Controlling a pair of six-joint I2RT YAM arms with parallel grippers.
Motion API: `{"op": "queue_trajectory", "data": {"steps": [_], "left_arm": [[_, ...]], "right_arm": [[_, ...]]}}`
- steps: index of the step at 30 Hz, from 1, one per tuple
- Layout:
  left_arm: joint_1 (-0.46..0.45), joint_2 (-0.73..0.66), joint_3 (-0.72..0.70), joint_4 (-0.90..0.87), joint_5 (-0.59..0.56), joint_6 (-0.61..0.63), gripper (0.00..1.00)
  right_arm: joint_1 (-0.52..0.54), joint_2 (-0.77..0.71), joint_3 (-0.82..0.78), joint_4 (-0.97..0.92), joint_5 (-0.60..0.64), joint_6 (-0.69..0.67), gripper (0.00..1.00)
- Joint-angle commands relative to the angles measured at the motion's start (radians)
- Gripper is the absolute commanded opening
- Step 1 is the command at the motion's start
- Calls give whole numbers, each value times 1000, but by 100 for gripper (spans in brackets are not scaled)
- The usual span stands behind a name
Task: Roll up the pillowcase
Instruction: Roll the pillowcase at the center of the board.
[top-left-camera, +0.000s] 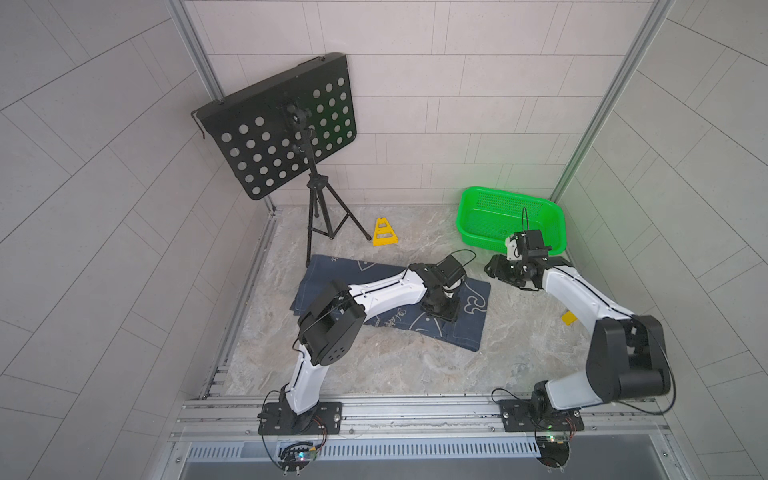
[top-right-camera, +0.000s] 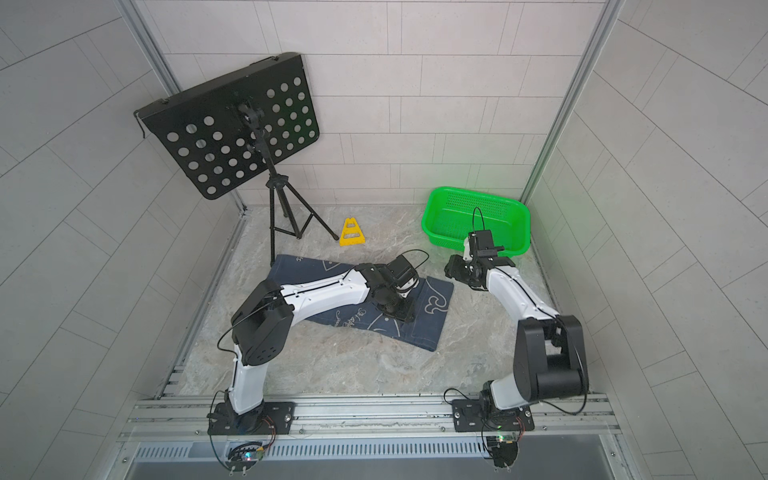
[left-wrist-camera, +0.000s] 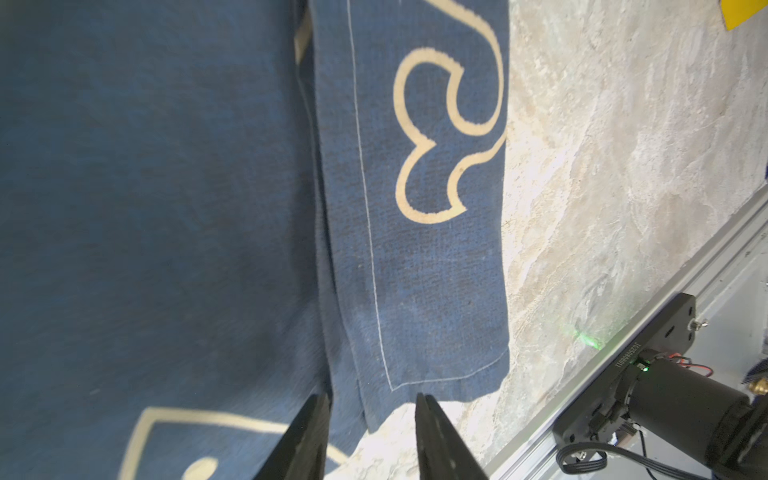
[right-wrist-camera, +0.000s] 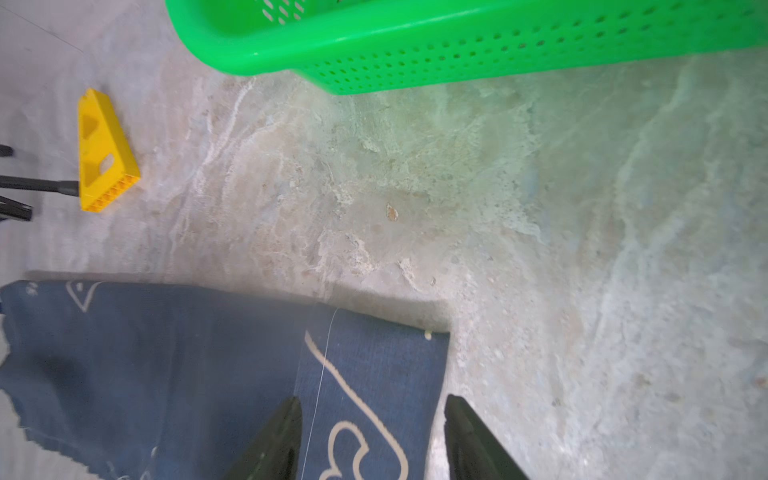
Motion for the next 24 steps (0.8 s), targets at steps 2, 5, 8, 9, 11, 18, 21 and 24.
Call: {"op": "queue_trajectory", "data": {"steps": [2,5,8,9,11,18,21,24], "left_arm": [[-16,-15,58,-4,-41,57,40],[-25,17,81,88,5,57,38],[-24,76,111,123,33,65,34],[-25,87,110,135,33,71,33],[-23,124,130,135,29,98,32],[-14,223,186,96,4,143,30],[-10,245,191,89,-3,142,30],[-7,263,186,81,2,141,30]], "right_arm": [[-28,-104,-147,-81,-80,28,63],[-42,-155,-240,-36,-145,74,65],[-45,-176,-307,35,-198,112,66],[-45,-175,-315,57,-210,119,66],[-47,-160,-357,91,-236,134,66],[-46,-85,-403,188,-294,169,64],[-42,-50,-416,237,-315,183,62],[-34,-10,-424,278,-337,193,58]]}}
